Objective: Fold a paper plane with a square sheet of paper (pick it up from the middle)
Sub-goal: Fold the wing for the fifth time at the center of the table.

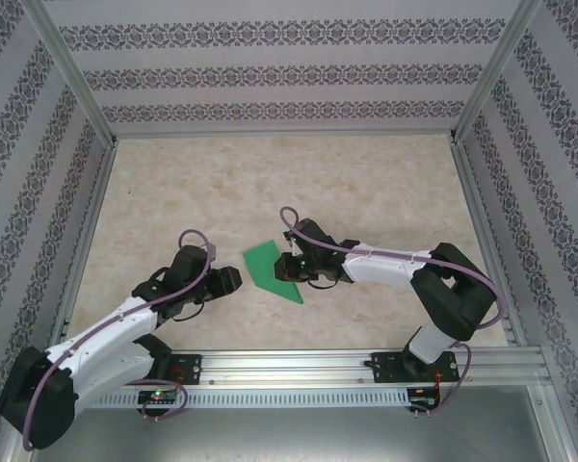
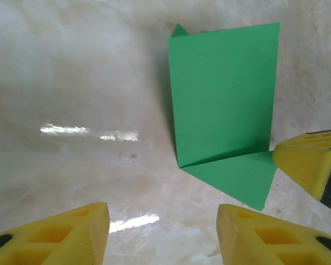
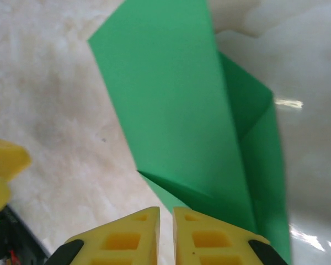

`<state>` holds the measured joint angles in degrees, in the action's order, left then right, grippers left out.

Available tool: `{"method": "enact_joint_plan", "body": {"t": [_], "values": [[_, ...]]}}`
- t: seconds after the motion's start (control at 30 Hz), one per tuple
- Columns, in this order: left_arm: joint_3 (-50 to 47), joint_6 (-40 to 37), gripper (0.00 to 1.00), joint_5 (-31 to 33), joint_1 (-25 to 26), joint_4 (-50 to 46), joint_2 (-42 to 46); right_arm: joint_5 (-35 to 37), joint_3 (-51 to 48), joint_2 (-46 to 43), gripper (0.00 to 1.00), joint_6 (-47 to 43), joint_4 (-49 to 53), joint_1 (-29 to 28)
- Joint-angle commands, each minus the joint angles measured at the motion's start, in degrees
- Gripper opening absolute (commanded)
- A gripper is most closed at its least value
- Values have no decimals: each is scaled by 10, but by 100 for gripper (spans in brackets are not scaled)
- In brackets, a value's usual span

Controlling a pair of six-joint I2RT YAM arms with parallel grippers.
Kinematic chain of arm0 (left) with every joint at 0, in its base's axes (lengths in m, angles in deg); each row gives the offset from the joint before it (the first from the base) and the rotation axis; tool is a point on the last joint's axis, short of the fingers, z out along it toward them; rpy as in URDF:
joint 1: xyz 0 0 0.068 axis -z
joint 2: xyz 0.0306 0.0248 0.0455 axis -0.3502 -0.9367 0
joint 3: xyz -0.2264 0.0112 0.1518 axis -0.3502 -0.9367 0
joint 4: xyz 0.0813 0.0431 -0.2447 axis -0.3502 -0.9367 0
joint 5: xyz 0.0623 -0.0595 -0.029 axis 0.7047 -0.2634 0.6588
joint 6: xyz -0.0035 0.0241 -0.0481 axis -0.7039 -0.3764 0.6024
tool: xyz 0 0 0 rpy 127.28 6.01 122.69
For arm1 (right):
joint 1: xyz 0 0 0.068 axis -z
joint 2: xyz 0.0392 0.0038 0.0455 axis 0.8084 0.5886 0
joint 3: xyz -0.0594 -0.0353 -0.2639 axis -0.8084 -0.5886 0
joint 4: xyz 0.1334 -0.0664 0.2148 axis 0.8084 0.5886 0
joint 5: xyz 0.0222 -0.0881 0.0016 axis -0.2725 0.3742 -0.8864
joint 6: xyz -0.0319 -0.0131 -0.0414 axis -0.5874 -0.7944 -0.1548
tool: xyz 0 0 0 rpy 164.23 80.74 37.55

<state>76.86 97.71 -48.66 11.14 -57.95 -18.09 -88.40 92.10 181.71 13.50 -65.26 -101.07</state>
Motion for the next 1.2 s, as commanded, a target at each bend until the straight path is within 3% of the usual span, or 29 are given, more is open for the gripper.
{"method": "enact_joint_plan", "body": {"t": [0.0, 0.5, 0.83, 1.17], "values": [[17, 0, 54, -47, 4, 52, -30, -23, -21, 3, 15, -9, -71, 4], [79, 7, 63, -71, 37, 93, -186, -35, -89, 40, 17, -2, -135, 51], [109, 41, 66, -85, 57, 143, -266, -42, -185, 58, 18, 99, -314, 68], [107, 82, 56, -85, 63, 214, -308, -21, -214, 84, 19, 146, -378, 65]]}}
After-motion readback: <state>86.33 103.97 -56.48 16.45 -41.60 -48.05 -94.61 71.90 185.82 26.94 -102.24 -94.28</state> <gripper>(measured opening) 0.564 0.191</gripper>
